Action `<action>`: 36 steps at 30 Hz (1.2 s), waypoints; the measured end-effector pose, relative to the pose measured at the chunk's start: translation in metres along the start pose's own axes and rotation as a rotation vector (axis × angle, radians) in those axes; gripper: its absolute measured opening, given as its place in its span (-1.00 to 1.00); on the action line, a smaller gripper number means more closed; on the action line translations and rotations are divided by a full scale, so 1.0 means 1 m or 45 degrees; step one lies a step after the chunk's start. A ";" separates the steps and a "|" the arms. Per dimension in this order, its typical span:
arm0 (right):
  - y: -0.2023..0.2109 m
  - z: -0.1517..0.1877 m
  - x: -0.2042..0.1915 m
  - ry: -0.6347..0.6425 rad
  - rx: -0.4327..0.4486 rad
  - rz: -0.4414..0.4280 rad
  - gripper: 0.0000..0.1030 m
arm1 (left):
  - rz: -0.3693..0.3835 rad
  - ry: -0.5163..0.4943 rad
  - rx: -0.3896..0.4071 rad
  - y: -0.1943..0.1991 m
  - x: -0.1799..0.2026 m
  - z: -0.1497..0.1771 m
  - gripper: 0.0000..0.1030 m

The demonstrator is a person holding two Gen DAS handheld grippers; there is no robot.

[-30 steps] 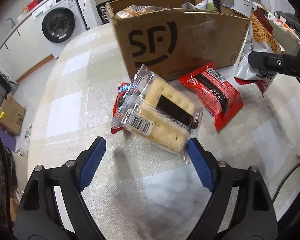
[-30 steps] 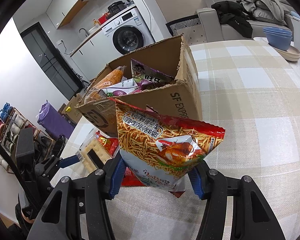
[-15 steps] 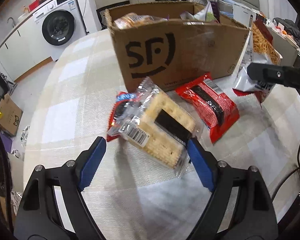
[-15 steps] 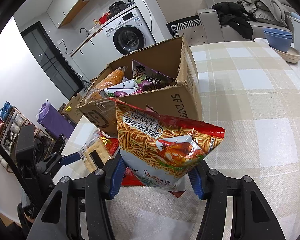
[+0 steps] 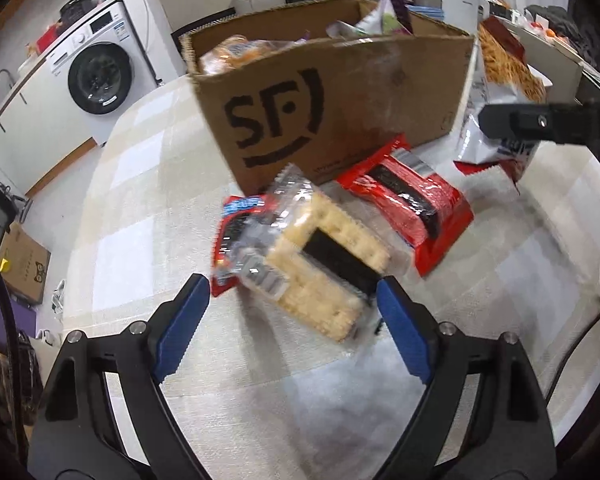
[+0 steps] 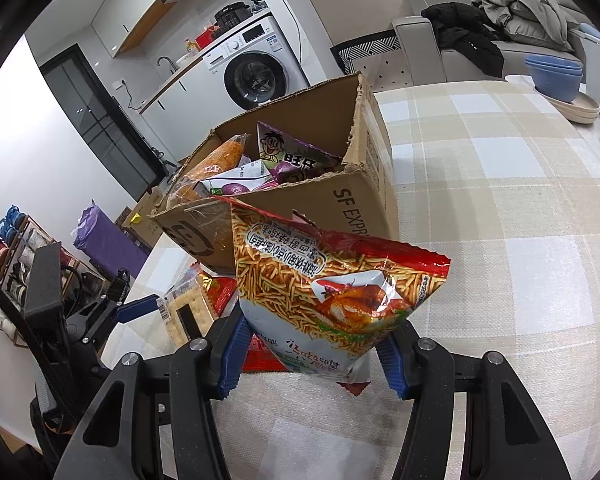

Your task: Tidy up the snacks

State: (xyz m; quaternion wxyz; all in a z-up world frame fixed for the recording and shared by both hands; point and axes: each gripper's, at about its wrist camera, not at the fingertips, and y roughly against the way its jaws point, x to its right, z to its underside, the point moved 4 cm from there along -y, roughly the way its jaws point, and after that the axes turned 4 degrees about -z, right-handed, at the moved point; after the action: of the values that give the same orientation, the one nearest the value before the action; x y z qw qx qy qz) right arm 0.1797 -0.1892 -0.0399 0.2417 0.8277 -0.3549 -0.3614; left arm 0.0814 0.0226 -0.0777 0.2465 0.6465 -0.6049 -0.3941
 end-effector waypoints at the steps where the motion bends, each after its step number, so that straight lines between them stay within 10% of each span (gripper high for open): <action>1: 0.001 0.000 0.000 0.000 0.002 0.000 0.11 | -0.004 -0.016 -0.002 -0.002 0.004 0.000 0.63; 6: 0.002 0.000 0.000 -0.002 0.005 0.000 0.11 | -0.034 -0.075 0.045 -0.008 0.021 -0.003 0.63; 11: 0.002 0.000 0.000 -0.008 0.007 0.002 0.11 | -0.007 -0.068 0.055 -0.003 0.019 -0.001 -0.16; 20: 0.000 -0.001 -0.002 -0.002 0.001 0.001 0.11 | 0.095 0.001 0.092 0.012 0.014 0.007 -0.55; 36: 0.000 -0.001 -0.002 -0.007 0.005 -0.001 0.11 | 0.293 0.149 0.150 0.021 0.011 -0.009 -0.66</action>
State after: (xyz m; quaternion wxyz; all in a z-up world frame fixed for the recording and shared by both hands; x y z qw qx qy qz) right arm 0.1795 -0.1878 -0.0388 0.2388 0.8273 -0.3558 -0.3632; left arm 0.0761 0.0077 -0.0579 0.2865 0.6081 -0.6817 -0.2889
